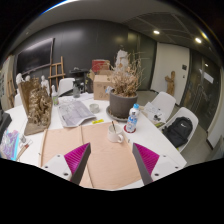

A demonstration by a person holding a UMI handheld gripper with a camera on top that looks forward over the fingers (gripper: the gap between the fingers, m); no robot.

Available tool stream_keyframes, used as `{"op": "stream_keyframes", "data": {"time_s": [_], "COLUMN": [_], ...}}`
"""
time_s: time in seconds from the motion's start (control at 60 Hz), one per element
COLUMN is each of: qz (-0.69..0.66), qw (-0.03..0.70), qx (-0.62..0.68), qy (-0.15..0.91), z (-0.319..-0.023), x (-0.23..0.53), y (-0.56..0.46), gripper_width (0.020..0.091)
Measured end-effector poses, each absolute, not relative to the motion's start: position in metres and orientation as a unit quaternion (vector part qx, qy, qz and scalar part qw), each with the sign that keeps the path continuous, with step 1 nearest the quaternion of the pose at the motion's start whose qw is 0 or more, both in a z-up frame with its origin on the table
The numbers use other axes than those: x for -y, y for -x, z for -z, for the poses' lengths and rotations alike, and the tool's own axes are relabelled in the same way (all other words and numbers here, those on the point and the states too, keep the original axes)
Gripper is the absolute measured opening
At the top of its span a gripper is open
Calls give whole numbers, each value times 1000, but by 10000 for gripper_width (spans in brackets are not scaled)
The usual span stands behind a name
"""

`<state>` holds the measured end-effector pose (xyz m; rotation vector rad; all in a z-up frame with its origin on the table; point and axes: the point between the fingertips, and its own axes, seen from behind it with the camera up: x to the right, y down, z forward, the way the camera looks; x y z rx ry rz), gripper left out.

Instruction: Pour water

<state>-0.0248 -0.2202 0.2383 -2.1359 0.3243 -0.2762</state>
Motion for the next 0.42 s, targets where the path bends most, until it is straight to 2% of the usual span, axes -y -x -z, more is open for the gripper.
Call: {"op": "stream_keyframes", "data": {"time_s": [0.417], "qz": [129], "qw": [463], "qx": [-118], "qy": [869], "z": [-241], "x": [232], "y": [26], "gripper_width": [853]}}
